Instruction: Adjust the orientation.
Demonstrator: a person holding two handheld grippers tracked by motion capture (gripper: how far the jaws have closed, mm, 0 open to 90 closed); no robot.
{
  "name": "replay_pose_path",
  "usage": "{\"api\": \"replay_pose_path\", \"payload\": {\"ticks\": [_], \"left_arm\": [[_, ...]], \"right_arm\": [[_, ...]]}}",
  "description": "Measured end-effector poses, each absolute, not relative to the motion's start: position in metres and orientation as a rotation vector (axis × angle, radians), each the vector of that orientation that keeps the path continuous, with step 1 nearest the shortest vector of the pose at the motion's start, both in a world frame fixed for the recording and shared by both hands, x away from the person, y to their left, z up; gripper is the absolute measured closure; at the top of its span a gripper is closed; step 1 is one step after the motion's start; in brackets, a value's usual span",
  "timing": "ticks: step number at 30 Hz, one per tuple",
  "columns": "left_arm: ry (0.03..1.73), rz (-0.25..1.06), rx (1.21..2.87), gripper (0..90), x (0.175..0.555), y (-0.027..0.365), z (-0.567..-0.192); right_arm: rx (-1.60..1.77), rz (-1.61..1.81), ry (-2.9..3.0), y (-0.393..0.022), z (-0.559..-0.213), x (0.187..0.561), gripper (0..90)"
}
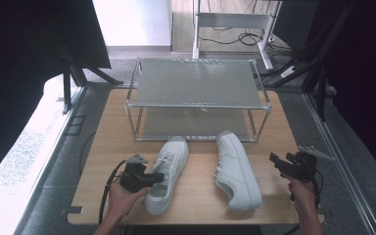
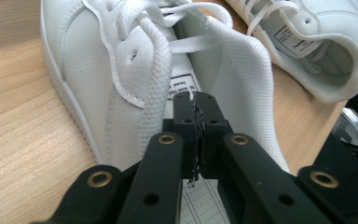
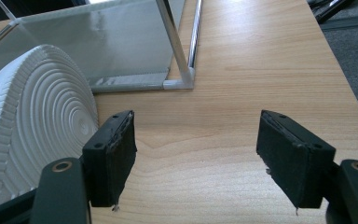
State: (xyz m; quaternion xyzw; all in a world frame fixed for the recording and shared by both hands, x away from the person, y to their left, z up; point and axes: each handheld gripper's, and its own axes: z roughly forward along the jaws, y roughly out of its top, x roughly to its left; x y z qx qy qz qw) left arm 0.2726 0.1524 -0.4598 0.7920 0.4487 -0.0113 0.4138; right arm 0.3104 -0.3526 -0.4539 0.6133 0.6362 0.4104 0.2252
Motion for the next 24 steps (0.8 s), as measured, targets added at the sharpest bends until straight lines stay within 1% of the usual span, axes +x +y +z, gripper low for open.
{"api": "replay_pose_path", "payload": {"ticks": [2, 5, 8, 11, 12, 13, 14, 18, 22, 24], "left_arm": [[1.122, -0.037, 1.984, 86.2, 0.272, 0.153, -0.459], [1.093, -0.033, 1.952, 79.4, 0.266, 0.154, -0.451], [1.023, 0.013, 1.898, 71.0, 0.261, 0.153, -0.427], [1.012, 0.04, 1.873, 62.7, 0.264, 0.152, -0.417], [1.018, 0.075, 1.843, 60.6, 0.27, 0.151, -0.41], [1.018, 0.075, 1.843, 57.9, 0.27, 0.151, -0.41], [1.025, 0.094, 1.822, 57.9, 0.273, 0.151, -0.409], [1.054, 0.168, 1.8, 45.5, 0.284, 0.147, -0.413], [1.069, 0.161, 1.8, 42.5, 0.284, 0.147, -0.42], [1.076, 0.179, 1.799, 41.5, 0.283, 0.152, -0.424]], "right_arm": [[1.692, 1.132, 1.754, -0.353, -0.454, 0.31, 28.6], [1.696, 1.135, 1.75, -0.354, -0.454, 0.31, 28.6], [1.681, 1.147, 1.75, -0.353, -0.452, 0.31, 28.6], [1.672, 1.159, 1.748, -0.352, -0.451, 0.309, 28.5], [1.66, 1.165, 1.754, -0.351, -0.449, 0.309, 28.6], [1.66, 1.165, 1.754, -0.351, -0.449, 0.309, 28.6], [1.651, 1.173, 1.756, -0.35, -0.449, 0.309, 28.6], [1.611, 1.186, 1.776, -0.346, -0.446, 0.307, 28.8], [1.594, 1.186, 1.788, -0.344, -0.445, 0.307, 30.0], [1.579, 1.196, 1.799, -0.342, -0.443, 0.307, 32.9]]}}
